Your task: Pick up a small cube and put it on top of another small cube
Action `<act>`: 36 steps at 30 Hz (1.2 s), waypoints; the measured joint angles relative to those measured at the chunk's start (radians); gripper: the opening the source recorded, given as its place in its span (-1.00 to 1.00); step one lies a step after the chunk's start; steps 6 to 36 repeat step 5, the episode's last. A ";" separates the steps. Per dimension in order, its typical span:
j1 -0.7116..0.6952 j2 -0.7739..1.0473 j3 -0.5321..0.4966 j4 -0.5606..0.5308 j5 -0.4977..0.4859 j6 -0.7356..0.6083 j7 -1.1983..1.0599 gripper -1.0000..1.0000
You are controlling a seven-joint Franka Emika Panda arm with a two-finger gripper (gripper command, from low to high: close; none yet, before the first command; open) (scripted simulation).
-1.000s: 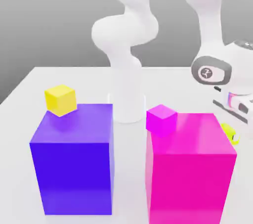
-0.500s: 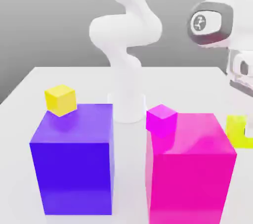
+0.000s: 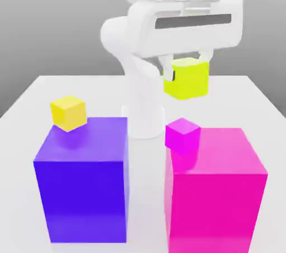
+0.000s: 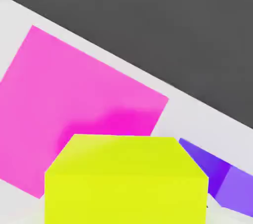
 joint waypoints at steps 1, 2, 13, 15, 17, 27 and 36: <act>0.000 0.015 0.001 -0.027 0.002 0.039 0.001 -1.00; -0.001 0.025 0.002 -0.046 0.003 0.068 0.001 1.00; -0.001 0.025 0.002 -0.046 0.003 0.068 0.001 1.00; -0.001 0.025 0.002 -0.046 0.003 0.068 0.001 1.00; -0.001 0.025 0.002 -0.046 0.003 0.068 0.001 1.00; -0.001 0.025 0.002 -0.046 0.003 0.068 0.001 1.00; -0.001 0.025 0.002 -0.046 0.003 0.068 0.001 1.00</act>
